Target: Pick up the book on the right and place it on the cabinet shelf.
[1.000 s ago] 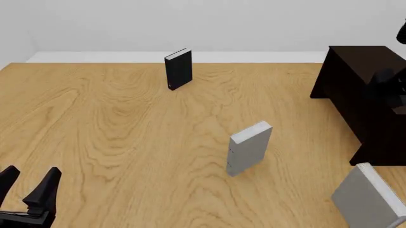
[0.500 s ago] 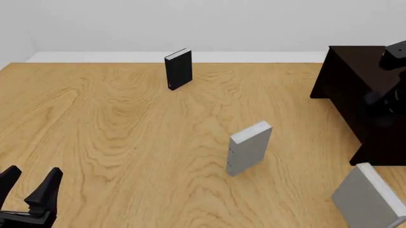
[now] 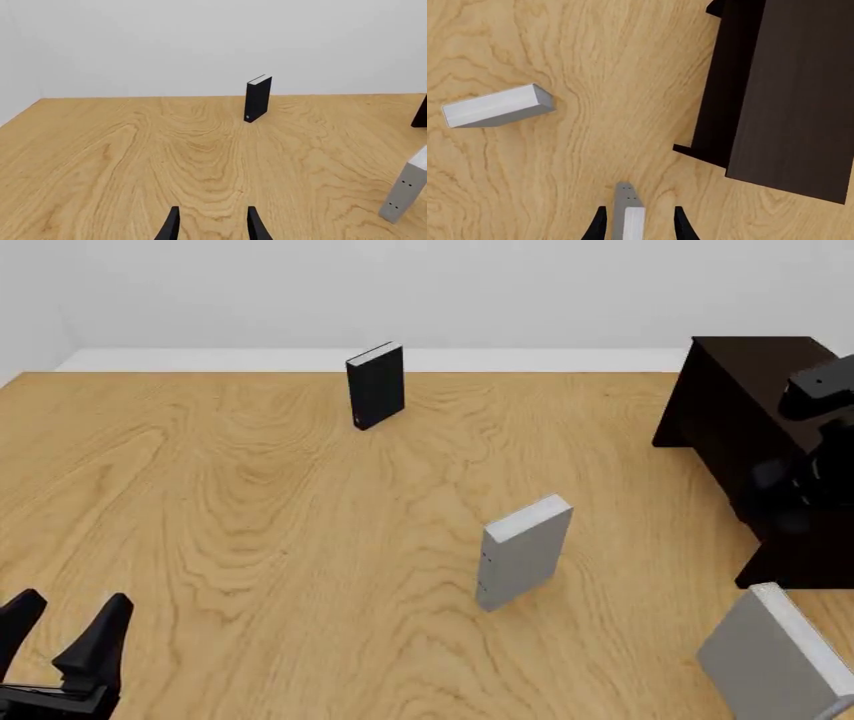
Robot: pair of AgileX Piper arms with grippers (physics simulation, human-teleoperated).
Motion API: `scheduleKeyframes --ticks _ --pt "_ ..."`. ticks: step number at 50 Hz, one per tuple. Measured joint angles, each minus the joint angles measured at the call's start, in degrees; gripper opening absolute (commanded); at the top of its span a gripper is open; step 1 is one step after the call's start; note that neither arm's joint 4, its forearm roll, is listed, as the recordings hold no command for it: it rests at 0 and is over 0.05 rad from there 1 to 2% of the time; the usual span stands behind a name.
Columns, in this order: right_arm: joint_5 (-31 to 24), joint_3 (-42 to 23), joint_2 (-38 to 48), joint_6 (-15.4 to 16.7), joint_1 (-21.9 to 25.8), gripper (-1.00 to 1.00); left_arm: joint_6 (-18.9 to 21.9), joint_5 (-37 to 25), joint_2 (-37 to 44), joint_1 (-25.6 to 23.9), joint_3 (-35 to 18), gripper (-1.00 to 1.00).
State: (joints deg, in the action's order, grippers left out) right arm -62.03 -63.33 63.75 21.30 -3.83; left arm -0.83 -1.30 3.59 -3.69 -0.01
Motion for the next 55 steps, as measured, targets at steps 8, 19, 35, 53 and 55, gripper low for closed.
scheduleKeyframes --ticks 8,19,35,53,55 --pt "1.7 1.7 0.5 0.2 -0.3 1.0 0.1 -0.2 -0.1 0.0 0.0 1.0" --pt "3.8 3.7 1.4 0.7 -0.7 1.0 0.1 -0.3 0.1 -0.1 0.0 1.0" --pt "7.1 8.3 1.7 1.4 -1.3 1.0 0.3 -0.8 -0.2 -0.2 0.0 1.0" --pt "10.1 12.8 1.9 2.5 -1.7 1.0 0.4 -1.0 -0.1 -0.3 0.0 1.0" --pt "10.4 13.1 2.0 2.5 -1.7 1.0 0.5 -0.9 0.0 -0.3 0.0 1.0"
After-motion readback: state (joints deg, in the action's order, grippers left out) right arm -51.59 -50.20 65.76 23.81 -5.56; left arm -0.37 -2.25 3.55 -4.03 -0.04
